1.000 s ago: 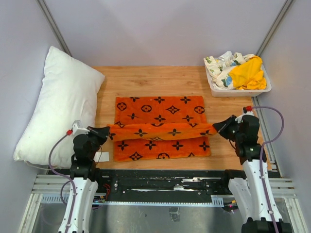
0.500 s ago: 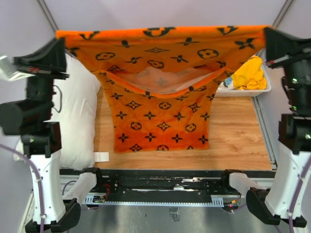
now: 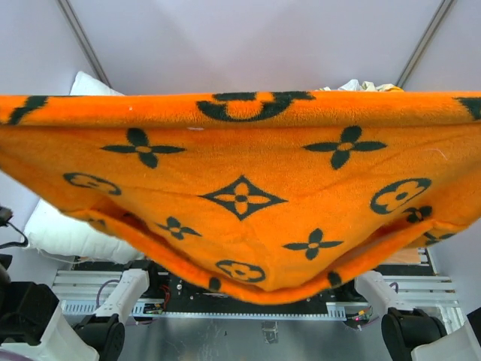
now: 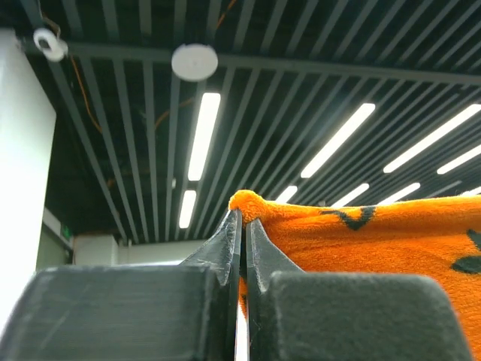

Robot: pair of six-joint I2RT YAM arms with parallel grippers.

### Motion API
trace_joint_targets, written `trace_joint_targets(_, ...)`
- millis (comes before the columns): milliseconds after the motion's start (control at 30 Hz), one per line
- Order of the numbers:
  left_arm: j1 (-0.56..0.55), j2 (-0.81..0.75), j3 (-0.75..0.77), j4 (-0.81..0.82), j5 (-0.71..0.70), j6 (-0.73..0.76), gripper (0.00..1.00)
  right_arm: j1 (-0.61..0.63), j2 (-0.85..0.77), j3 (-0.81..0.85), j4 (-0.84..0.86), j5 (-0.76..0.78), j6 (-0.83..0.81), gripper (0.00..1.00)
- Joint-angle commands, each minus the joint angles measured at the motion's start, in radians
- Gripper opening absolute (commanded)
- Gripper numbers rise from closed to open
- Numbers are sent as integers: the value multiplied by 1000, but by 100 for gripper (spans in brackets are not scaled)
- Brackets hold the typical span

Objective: Remove the pillowcase from the pillow
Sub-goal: Fold the pillowcase at the center of the board.

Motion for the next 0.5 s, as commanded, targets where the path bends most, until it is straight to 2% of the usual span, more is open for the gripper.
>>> trace_joint_targets(0, -44, 108, 85, -43, -207, 127, 0, 37, 115, 51, -4, 204, -127, 1)
trace_joint_targets(267, -56, 298, 106, -21, -220, 192, 0, 44, 284, 27, 21, 205, -150, 1)
trace_joint_targets(467, -55, 435, -122, 112, -252, 218, 0, 43, 452, -138, 83, 205, -148, 1)
